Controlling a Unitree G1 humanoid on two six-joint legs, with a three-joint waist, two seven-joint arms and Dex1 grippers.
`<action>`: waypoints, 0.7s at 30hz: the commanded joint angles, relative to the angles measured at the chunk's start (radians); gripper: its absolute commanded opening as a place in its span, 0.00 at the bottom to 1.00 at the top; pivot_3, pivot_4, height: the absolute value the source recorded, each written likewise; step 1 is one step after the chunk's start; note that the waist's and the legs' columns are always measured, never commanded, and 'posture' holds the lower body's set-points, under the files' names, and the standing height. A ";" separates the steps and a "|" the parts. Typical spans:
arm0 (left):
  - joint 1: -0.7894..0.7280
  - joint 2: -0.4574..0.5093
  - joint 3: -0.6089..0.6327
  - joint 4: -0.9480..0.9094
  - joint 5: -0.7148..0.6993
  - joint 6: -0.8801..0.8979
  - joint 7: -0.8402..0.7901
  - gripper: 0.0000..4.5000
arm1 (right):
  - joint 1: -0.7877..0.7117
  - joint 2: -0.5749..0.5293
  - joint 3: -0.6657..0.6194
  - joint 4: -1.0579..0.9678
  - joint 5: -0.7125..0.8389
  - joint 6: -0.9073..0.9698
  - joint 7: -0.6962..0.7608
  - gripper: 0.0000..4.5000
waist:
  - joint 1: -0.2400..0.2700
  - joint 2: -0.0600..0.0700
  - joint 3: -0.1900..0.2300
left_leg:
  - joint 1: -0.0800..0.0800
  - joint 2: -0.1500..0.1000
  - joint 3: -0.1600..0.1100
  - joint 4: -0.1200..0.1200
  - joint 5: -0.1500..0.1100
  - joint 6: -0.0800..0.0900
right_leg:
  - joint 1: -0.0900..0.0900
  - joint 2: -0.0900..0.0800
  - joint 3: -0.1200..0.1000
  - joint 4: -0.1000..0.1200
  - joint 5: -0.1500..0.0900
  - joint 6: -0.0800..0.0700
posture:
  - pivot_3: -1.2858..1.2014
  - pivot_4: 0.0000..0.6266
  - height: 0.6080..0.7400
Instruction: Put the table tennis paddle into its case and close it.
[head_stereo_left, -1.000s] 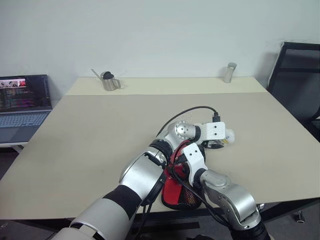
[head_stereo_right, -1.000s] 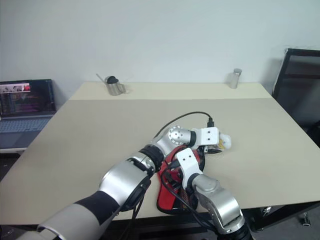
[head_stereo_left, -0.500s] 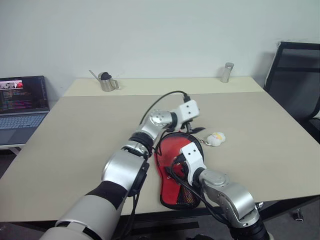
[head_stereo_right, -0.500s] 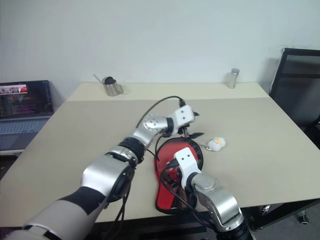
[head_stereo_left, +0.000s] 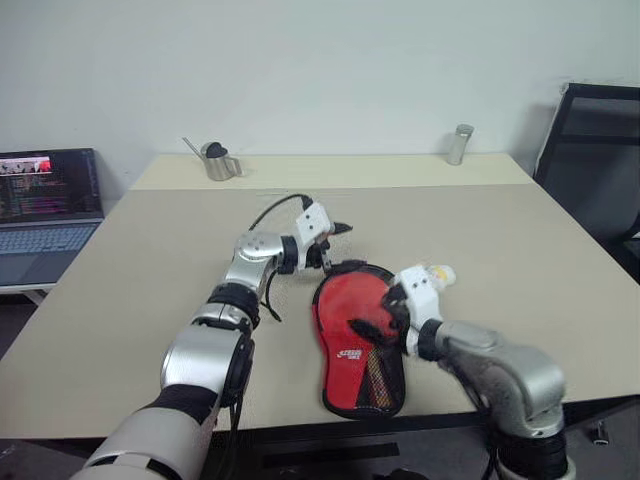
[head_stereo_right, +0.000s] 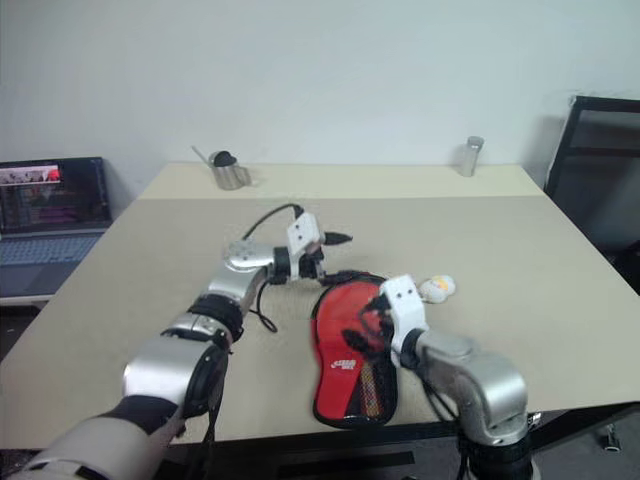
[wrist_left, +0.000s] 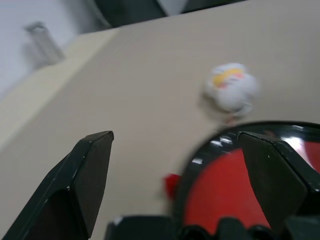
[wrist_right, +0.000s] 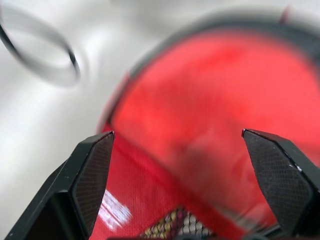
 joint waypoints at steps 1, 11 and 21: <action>0.051 -0.022 0.001 -0.155 -0.071 0.069 -0.062 0.96 | -0.074 -0.070 -0.131 -0.094 0.084 0.096 0.063 1.00 | 0.001 0.000 0.000 | 0.000 0.000 0.000 0.000 0.000 0.000 | 0.000 0.000 0.000 0.000 0.000 0.000 | 0.52 0.24 1.00; 0.244 -0.018 -0.090 -0.415 -0.079 0.223 -0.071 0.96 | -0.033 -0.845 0.123 0.180 -0.162 -0.606 0.422 1.00 | 0.000 0.000 0.000 | 0.000 -0.002 0.002 0.000 0.000 0.000 | 0.001 0.000 0.003 -0.003 0.000 0.000 | 0.52 0.24 1.00; 0.247 -0.009 -0.126 -0.427 -0.087 0.244 -0.049 0.96 | -0.171 -0.823 0.400 0.667 -0.454 -1.283 0.634 1.00 | -0.005 0.000 0.001 | 0.001 -0.002 0.004 0.000 0.000 0.000 | 0.000 0.004 0.003 -0.003 0.000 0.000 | 0.52 0.24 1.00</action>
